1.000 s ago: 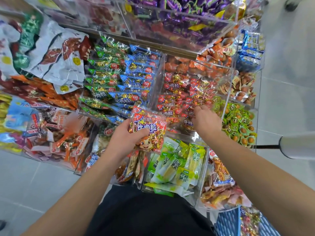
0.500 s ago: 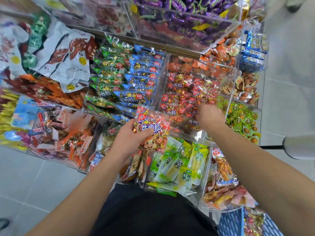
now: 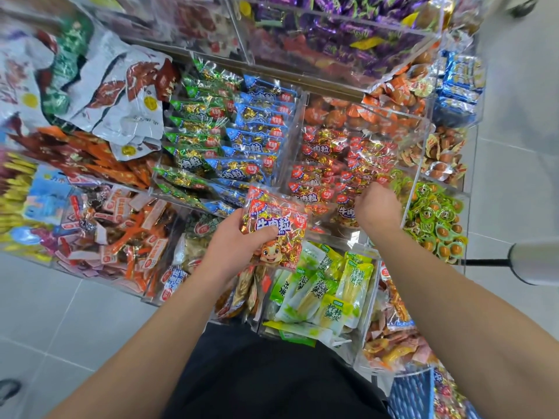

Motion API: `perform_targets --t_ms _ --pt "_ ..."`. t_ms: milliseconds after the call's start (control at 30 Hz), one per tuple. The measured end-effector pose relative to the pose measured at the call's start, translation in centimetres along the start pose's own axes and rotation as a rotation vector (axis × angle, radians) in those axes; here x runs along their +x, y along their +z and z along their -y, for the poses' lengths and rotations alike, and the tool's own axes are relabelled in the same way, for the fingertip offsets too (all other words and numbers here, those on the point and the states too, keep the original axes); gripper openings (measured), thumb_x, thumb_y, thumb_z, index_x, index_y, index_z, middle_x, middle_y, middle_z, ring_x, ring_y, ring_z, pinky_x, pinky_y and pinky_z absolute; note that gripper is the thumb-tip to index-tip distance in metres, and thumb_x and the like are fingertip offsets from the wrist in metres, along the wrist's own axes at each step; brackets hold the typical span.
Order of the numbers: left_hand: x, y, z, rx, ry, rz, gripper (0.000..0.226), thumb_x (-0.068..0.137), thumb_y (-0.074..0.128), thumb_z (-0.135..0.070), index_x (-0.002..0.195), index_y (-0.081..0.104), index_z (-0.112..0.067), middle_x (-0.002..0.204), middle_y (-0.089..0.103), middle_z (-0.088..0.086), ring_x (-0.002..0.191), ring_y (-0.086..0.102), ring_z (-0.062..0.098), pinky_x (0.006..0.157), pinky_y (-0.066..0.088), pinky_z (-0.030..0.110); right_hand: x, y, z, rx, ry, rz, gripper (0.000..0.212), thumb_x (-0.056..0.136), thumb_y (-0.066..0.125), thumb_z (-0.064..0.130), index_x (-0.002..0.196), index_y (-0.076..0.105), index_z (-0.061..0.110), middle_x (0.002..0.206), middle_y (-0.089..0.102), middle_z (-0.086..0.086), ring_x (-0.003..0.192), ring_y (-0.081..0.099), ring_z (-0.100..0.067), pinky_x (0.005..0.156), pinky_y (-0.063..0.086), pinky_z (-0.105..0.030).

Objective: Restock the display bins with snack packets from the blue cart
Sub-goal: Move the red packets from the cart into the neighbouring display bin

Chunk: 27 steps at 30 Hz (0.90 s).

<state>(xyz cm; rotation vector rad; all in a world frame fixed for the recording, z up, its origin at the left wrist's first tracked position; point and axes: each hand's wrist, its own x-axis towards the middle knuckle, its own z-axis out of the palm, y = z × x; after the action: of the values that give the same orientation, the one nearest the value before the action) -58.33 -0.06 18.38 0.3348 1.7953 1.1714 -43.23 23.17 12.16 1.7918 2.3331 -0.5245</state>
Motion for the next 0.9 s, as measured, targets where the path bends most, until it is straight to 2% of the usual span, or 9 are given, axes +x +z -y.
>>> perform_targets --t_ms 100,200,300,367,467,600,733,833,900 --pt "0.0 0.0 0.0 0.018 -0.005 -0.001 0.024 0.086 0.077 -0.027 0.097 0.062 -0.042 0.088 0.073 -0.029 0.077 0.070 -0.007 0.061 0.054 0.018 -0.1 -0.2 0.0 0.081 0.021 -0.009 0.020 0.095 0.056 0.018 0.108 0.060 0.003 0.103 0.066 -0.018 0.091 0.063 -0.036 0.070 0.044 -0.035" --pt "0.2 0.1 0.0 0.029 -0.023 -0.017 0.022 0.085 0.078 -0.031 0.103 0.066 -0.037 0.094 0.076 -0.018 0.081 0.073 0.003 0.074 0.055 0.033 -0.7 -0.8 -0.2 0.167 -0.003 0.024 0.032 0.092 0.058 0.015 0.121 0.053 0.004 0.121 0.056 -0.018 0.104 0.058 -0.037 0.085 0.049 -0.042" --pt "0.1 0.3 -0.2 0.020 -0.022 -0.006 0.023 0.077 0.078 -0.040 0.097 0.069 -0.041 0.095 0.077 -0.015 0.084 0.075 0.007 0.081 0.059 0.042 -2.2 -1.9 -0.3 0.289 -0.040 -0.039 0.039 0.090 0.060 0.016 0.128 0.053 0.009 0.131 0.051 -0.013 0.110 0.056 -0.029 0.087 0.043 -0.032" --pt "-0.1 0.5 -0.3 0.024 -0.026 -0.012 0.023 0.069 0.079 -0.049 0.090 0.070 -0.047 0.095 0.077 -0.015 0.086 0.075 0.009 0.085 0.059 0.046 -3.8 -3.0 -0.1 0.428 -0.089 -0.076 0.032 0.090 0.060 0.017 0.121 0.059 0.016 0.123 0.059 -0.001 0.101 0.059 -0.018 0.082 0.043 -0.027" --pt "-0.3 0.7 -0.5 0.070 -0.004 -0.007 0.022 0.078 0.080 -0.048 0.097 0.070 -0.040 0.094 0.077 -0.018 0.085 0.074 0.005 0.089 0.058 0.047 -6.5 -4.7 0.6 0.666 -0.219 0.078 0.022 0.088 0.063 0.026 0.110 0.062 0.032 0.101 0.062 0.024 0.085 0.060 0.006 0.069 0.045 -0.018" --pt "-0.8 1.6 -1.6 0.192 0.036 0.050 0.073 0.060 0.074 -0.071 0.121 0.066 -0.031 0.103 0.076 -0.015 0.095 0.072 0.007 0.091 0.056 0.042 -8.9 -6.0 1.8 0.640 -0.429 0.303 0.046 0.086 0.072 0.035 0.129 0.059 0.026 0.115 0.062 0.013 0.099 0.060 -0.005 0.085 0.048 -0.023" --pt "-0.6 2.4 -2.0 0.287 0.129 0.033 0.033 0.076 0.078 -0.054 0.103 0.068 -0.037 0.096 0.075 -0.016 0.083 0.068 -0.005 0.073 0.051 0.027 -9.6 -6.5 2.4 0.591 -0.416 0.274 0.023 0.080 0.078 0.023 0.095 0.064 0.011 0.091 0.066 -0.007 0.078 0.058 -0.018 0.072 0.047 -0.034" --pt "-0.2 2.6 -1.7 0.116 0.086 0.003 0.021 0.085 0.075 -0.047 0.100 0.068 -0.034 0.100 0.076 -0.009 0.091 0.074 0.013 0.074 0.060 0.041 -8.8 -7.8 1.0 0.620 -0.312 0.202 0.021 0.078 0.080 0.019 0.083 0.060 0.014 0.084 0.066 0.001 0.077 0.061 -0.016 0.071 0.049 -0.032" --pt "0.0 2.4 -1.7 -0.036 0.036 -0.039 0.018 0.091 0.070 -0.042 0.104 0.066 -0.031 0.098 0.077 -0.005 0.086 0.076 0.018 0.067 0.063 0.038 -7.7 -9.2 -0.7 0.626 -0.243 0.123 0.021 0.079 0.079 0.019 0.083 0.058 0.018 0.084 0.066 0.006 0.077 0.063 -0.013 0.070 0.051 -0.031"
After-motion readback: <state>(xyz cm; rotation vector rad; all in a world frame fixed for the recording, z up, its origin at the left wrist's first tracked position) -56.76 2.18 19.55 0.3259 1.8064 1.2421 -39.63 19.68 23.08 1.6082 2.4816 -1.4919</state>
